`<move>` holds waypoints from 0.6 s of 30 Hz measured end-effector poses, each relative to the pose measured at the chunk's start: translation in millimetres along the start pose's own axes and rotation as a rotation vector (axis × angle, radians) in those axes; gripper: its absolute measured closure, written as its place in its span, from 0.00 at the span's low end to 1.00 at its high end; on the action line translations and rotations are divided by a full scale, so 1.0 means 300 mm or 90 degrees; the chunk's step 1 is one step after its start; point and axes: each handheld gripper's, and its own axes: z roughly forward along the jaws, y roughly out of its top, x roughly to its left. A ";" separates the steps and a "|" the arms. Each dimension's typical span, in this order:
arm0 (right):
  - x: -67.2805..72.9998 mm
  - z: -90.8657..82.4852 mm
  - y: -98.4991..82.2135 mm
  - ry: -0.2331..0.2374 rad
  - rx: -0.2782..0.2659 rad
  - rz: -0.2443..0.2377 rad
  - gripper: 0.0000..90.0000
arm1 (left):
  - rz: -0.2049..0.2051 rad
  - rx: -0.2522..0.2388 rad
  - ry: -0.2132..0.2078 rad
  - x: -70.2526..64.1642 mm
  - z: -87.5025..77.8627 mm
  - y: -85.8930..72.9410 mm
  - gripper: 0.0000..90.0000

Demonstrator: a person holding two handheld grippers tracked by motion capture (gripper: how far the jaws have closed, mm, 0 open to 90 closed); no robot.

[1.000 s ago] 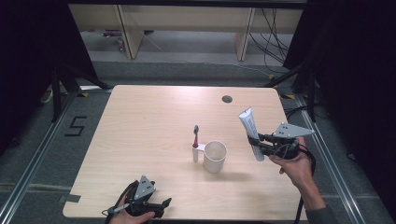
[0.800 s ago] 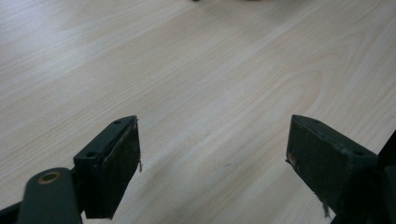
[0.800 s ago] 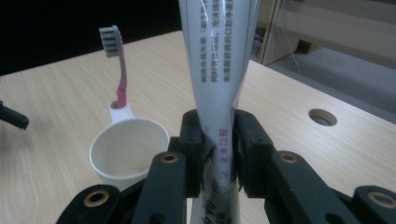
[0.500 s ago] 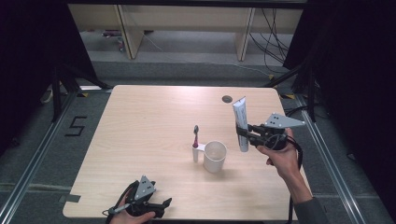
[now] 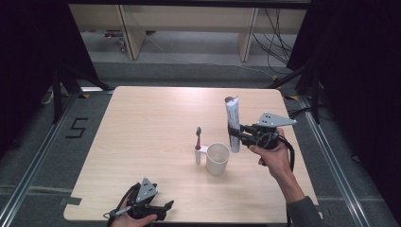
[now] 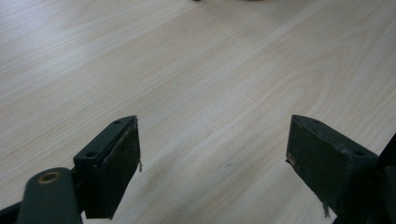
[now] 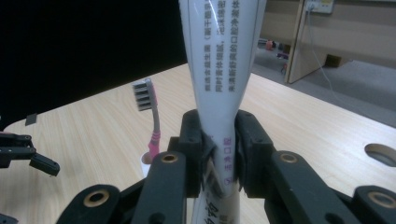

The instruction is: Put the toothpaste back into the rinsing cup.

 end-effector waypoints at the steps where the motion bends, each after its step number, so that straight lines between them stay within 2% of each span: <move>1: -0.001 0.005 0.000 0.010 0.002 0.004 0.83 | 0.003 0.000 0.000 0.000 0.000 0.000 0.19; 2: 0.003 0.006 0.000 0.012 0.006 0.014 0.83 | 0.007 -0.001 -0.001 0.000 -0.002 0.002 0.19; 4: 0.002 0.015 0.001 0.016 0.003 0.010 0.83 | 0.003 -0.002 0.001 0.000 -0.002 0.002 0.19; 5: 0.006 0.017 0.002 0.017 0.004 0.018 0.83 | 0.000 -0.002 0.000 0.000 -0.001 0.001 0.19; 7: 0.006 0.022 0.008 0.016 0.004 0.005 0.83 | 0.001 -0.001 -0.001 0.001 -0.001 0.001 0.19; 8: 0.011 0.025 0.010 0.023 0.002 0.014 0.83 | 0.002 -0.002 0.000 0.001 -0.001 0.001 0.19; 18: 0.028 0.056 0.012 0.029 0.003 0.000 0.83 | 0.000 -0.002 0.000 0.002 0.000 0.001 0.19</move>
